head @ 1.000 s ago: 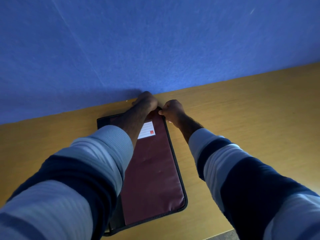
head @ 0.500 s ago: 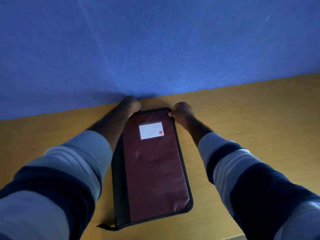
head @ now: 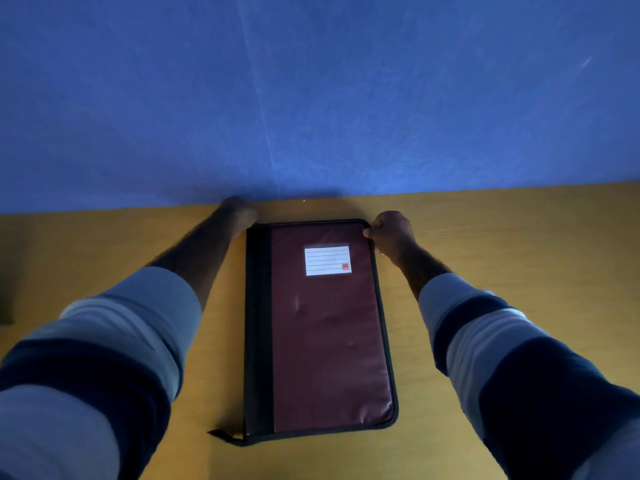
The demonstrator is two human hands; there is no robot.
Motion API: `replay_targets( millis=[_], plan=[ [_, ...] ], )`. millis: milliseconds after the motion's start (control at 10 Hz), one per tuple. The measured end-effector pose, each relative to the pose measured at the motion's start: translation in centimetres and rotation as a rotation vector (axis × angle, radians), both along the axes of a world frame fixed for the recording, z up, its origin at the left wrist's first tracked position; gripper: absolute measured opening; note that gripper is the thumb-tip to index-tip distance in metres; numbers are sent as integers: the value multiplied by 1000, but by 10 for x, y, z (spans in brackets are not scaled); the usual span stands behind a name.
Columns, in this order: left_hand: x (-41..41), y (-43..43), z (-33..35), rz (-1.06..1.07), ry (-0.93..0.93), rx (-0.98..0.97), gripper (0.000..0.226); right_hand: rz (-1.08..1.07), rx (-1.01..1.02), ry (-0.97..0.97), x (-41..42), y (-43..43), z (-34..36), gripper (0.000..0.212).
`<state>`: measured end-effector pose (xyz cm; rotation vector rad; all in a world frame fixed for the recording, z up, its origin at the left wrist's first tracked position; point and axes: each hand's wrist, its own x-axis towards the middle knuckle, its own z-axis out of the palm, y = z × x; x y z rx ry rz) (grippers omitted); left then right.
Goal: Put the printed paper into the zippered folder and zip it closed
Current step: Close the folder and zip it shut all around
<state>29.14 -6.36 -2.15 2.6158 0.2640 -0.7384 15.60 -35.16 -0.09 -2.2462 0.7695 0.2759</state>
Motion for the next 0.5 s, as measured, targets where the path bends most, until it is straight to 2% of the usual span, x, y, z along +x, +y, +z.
replay_targets(
  millis=[100, 300, 400, 500],
  plan=[
    [1, 11, -5, 51, 34, -20, 27, -3, -4, 0, 0, 0, -1, 20],
    [-8, 20, -8, 198, 30, -194, 32, -5, -18, 12, -1, 2, -3, 18],
    [-22, 17, -15, 178, -42, -137, 34, -2, -15, 17, -2, 1, -5, 16],
    [-31, 16, -13, 225, -72, -173, 37, -27, 23, 10, -7, 1, -7, 12]
  ],
)
